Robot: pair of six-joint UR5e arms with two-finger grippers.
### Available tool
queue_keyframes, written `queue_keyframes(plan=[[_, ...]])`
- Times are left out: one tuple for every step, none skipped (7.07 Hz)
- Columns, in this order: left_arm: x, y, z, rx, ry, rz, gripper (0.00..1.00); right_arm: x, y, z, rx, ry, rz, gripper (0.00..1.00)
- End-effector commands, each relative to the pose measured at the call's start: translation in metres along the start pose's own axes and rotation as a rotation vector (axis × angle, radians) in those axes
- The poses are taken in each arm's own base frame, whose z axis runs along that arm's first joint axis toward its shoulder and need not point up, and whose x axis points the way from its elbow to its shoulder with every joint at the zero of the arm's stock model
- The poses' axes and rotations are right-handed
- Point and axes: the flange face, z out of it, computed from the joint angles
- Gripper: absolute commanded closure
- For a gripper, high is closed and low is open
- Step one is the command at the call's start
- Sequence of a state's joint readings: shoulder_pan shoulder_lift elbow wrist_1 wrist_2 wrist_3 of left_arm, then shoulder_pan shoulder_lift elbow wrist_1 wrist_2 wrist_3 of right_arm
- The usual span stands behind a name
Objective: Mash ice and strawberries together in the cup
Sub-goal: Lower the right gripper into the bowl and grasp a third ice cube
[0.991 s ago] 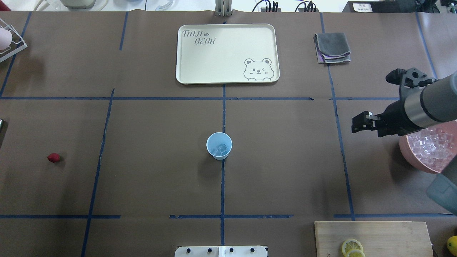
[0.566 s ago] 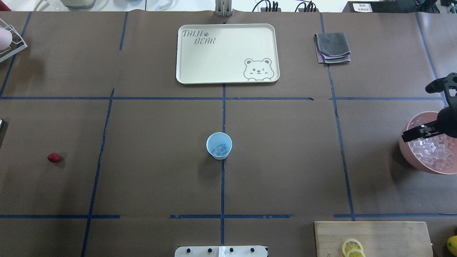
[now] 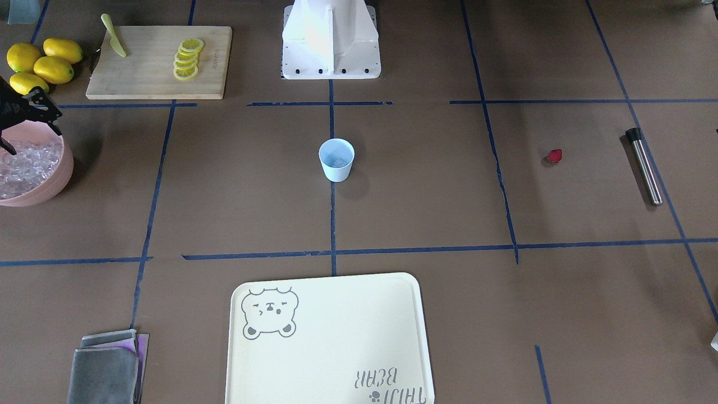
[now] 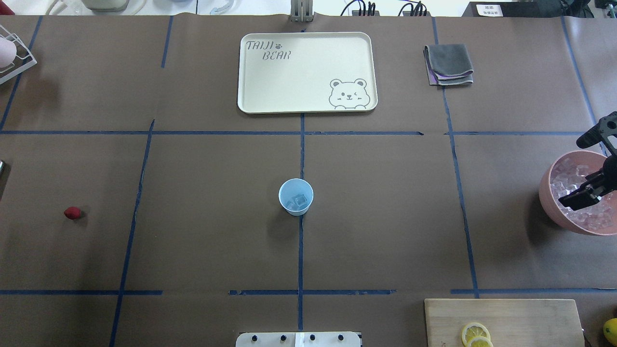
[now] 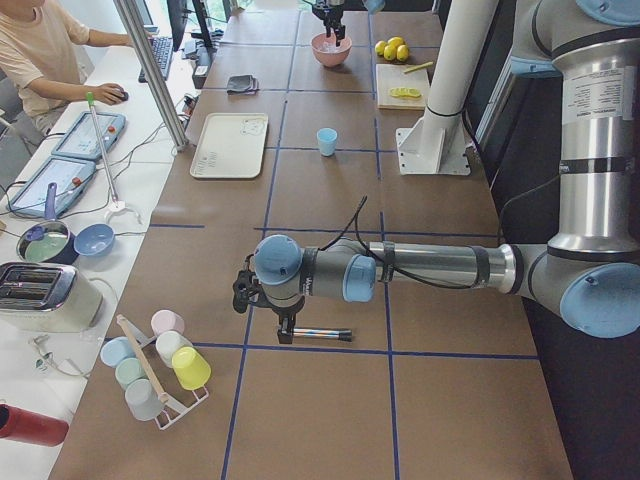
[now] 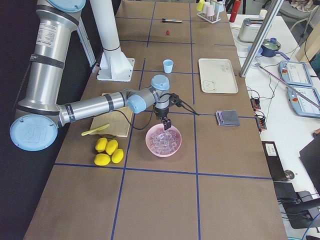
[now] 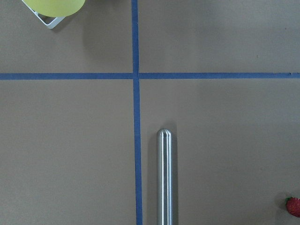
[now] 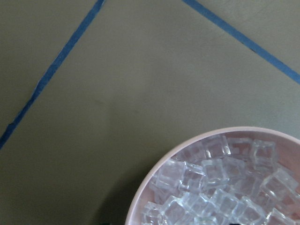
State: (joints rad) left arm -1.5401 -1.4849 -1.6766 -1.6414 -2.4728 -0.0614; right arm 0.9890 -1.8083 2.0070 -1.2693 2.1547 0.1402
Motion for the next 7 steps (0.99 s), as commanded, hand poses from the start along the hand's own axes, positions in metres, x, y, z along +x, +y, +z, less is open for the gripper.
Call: queue_keyframes(plan=[[0.000, 0.000, 0.000, 0.000, 0.000, 0.000, 0.00, 0.005, 0.006, 0.011, -0.007, -0.049, -0.025, 0.13], [0.000, 0.000, 0.000, 0.000, 0.000, 0.000, 0.00, 0.009, 0.011, 0.009, -0.008, -0.045, -0.028, 0.14], [0.000, 0.000, 0.000, 0.000, 0.000, 0.000, 0.00, 0.022, 0.019, 0.020, -0.032, -0.035, -0.063, 0.14], [0.001, 0.000, 0.000, 0.001, 0.000, 0.001, 0.00, 0.027, 0.021, 0.021, -0.034, -0.033, -0.063, 0.14], [0.001, 0.000, 0.000, 0.001, 0.000, 0.001, 0.00, 0.029, 0.021, 0.025, -0.039, -0.030, -0.061, 0.14], [0.001, 0.000, -0.001, 0.003, 0.000, 0.004, 0.00, 0.030, 0.020, 0.026, -0.039, -0.030, -0.063, 0.15], [0.002, 0.000, -0.002, 0.004, 0.000, 0.005, 0.00, 0.034, 0.022, 0.032, -0.052, -0.028, -0.052, 0.15]])
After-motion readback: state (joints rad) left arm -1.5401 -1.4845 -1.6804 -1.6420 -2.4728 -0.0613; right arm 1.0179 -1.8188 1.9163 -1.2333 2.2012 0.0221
